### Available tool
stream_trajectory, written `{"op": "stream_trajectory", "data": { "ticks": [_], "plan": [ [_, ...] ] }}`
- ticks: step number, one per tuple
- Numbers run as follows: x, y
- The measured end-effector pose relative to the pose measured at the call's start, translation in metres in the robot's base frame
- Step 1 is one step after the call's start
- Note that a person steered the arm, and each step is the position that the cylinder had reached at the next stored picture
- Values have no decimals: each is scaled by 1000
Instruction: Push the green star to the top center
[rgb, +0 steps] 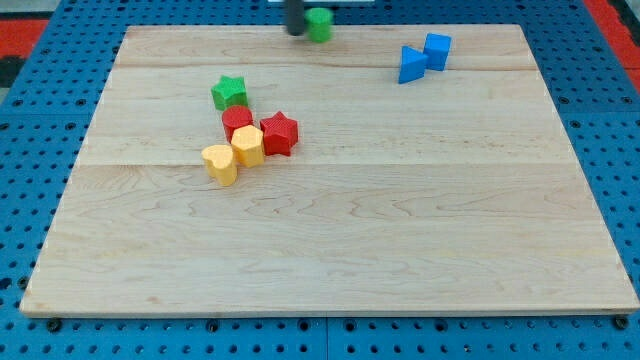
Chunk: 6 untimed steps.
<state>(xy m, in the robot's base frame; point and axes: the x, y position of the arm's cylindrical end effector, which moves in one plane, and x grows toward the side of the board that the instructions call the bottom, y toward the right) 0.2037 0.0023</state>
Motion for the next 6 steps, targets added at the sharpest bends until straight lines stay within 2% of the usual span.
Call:
{"op": "stream_trajectory", "data": {
  "ticks": [1,3,4,6],
  "plan": [
    [77,-17],
    [-7,113],
    [-12,117],
    [1,53]
  ]
}}
